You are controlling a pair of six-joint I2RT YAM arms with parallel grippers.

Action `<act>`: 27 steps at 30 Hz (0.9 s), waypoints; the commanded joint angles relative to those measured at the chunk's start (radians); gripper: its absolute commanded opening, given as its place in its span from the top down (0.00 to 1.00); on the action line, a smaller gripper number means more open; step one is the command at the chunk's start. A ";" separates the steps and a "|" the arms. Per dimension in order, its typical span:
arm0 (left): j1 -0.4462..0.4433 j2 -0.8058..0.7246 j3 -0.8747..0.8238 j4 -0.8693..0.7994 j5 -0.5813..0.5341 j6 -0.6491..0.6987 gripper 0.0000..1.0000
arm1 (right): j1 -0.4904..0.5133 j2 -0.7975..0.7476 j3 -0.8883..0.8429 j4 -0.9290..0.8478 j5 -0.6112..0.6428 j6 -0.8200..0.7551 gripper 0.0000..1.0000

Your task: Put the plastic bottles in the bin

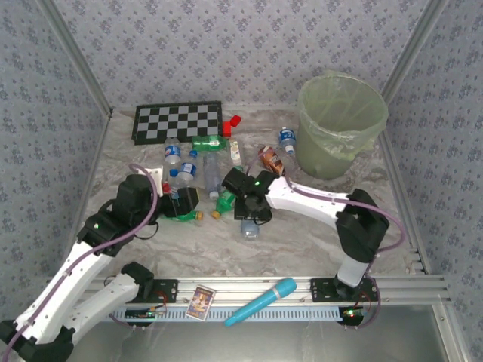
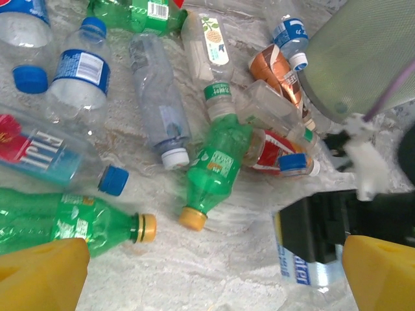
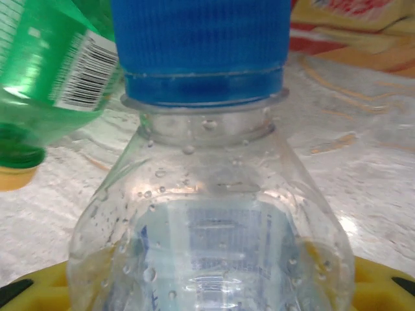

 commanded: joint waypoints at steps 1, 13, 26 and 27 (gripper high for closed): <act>-0.004 0.048 0.009 0.116 0.046 -0.016 0.00 | -0.019 -0.102 0.021 -0.075 0.079 -0.003 0.47; -0.012 0.279 0.152 0.246 0.143 0.025 0.00 | -0.261 -0.416 0.058 -0.067 0.061 -0.080 0.50; -0.021 0.375 0.276 0.267 0.185 0.056 0.00 | -0.584 -0.343 0.403 -0.034 -0.149 -0.238 0.50; -0.022 0.373 0.278 0.268 0.182 0.056 0.00 | -0.612 -0.330 0.426 -0.031 -0.174 -0.236 0.50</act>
